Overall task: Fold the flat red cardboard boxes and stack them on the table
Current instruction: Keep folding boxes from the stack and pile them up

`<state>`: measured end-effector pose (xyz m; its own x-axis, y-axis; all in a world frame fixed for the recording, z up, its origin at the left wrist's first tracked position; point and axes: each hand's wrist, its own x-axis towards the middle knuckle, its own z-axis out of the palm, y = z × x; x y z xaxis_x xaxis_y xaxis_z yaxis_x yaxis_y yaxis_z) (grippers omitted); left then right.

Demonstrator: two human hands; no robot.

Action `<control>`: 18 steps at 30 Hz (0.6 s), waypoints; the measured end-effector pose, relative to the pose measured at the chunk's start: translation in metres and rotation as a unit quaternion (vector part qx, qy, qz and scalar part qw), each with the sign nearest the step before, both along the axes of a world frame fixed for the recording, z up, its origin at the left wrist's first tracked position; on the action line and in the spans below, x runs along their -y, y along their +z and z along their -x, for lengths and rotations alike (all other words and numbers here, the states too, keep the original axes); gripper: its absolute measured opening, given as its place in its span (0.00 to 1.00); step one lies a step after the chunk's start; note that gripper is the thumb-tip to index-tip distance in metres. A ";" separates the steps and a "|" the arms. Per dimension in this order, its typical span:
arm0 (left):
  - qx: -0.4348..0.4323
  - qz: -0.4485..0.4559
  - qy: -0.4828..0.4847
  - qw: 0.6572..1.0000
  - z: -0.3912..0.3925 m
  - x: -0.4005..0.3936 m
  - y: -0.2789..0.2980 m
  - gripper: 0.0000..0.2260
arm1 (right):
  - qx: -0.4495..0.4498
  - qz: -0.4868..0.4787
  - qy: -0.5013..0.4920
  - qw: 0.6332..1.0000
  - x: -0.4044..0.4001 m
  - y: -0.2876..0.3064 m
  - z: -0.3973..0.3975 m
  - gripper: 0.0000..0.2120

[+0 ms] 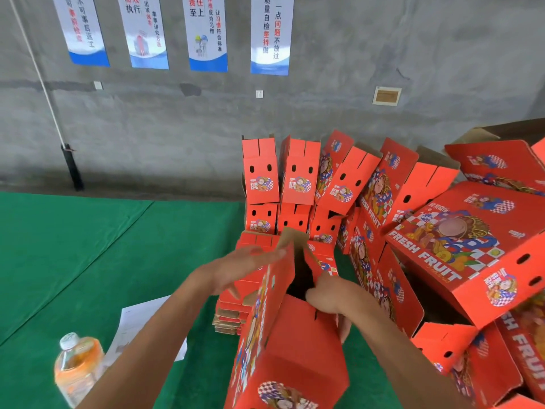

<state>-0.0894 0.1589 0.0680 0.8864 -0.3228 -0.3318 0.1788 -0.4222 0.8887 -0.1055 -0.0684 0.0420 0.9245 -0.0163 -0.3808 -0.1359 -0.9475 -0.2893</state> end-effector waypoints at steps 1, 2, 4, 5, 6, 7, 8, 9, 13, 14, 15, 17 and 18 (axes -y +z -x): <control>-0.019 -0.006 -0.029 0.999 0.002 0.006 0.000 0.51 | -0.002 0.003 -0.007 1.000 -0.003 0.000 0.002 0.24; -0.034 -0.008 -0.059 0.998 0.006 0.012 0.001 0.49 | -0.001 0.000 -0.010 1.000 -0.006 -0.001 0.005 0.22; -0.029 -0.043 -0.109 0.993 0.011 0.023 0.002 0.40 | -0.002 -0.008 -0.008 1.000 -0.015 -0.001 0.008 0.19; -0.009 -0.078 -0.121 0.990 0.012 0.027 0.002 0.33 | -0.006 -0.004 -0.001 1.000 -0.019 0.000 0.010 0.20; 0.030 -0.115 -0.135 0.984 0.012 0.031 0.002 0.25 | -0.009 0.009 0.009 1.000 -0.022 -0.002 0.012 0.21; 0.085 -0.150 -0.147 0.974 0.012 0.033 0.005 0.17 | -0.011 0.028 0.020 0.999 -0.025 -0.003 0.013 0.23; 0.134 -0.177 -0.150 0.964 0.012 0.033 0.007 0.11 | -0.009 0.047 0.026 0.998 -0.027 -0.004 0.014 0.24; 0.167 -0.190 -0.143 0.957 0.011 0.031 0.008 0.08 | 0.001 0.060 0.026 0.998 -0.026 -0.005 0.016 0.26; 0.141 -0.157 -0.107 0.972 0.007 0.019 0.013 0.23 | 0.087 0.085 0.019 0.992 -0.006 -0.011 0.015 0.46; 0.129 -0.142 -0.094 0.977 0.006 0.015 0.013 0.26 | 0.102 0.093 0.037 0.990 0.001 -0.011 0.013 0.48; 0.117 -0.126 -0.084 0.981 0.004 0.011 0.014 0.27 | 0.122 0.105 0.068 0.985 0.007 -0.012 0.010 0.49; 0.093 -0.091 -0.054 0.990 -0.003 0.003 0.016 0.28 | 0.165 0.103 0.139 0.971 0.019 -0.013 0.003 0.45; 0.078 -0.079 -0.037 0.993 -0.008 -0.002 0.017 0.27 | 0.182 0.082 0.162 0.966 0.023 -0.013 0.001 0.41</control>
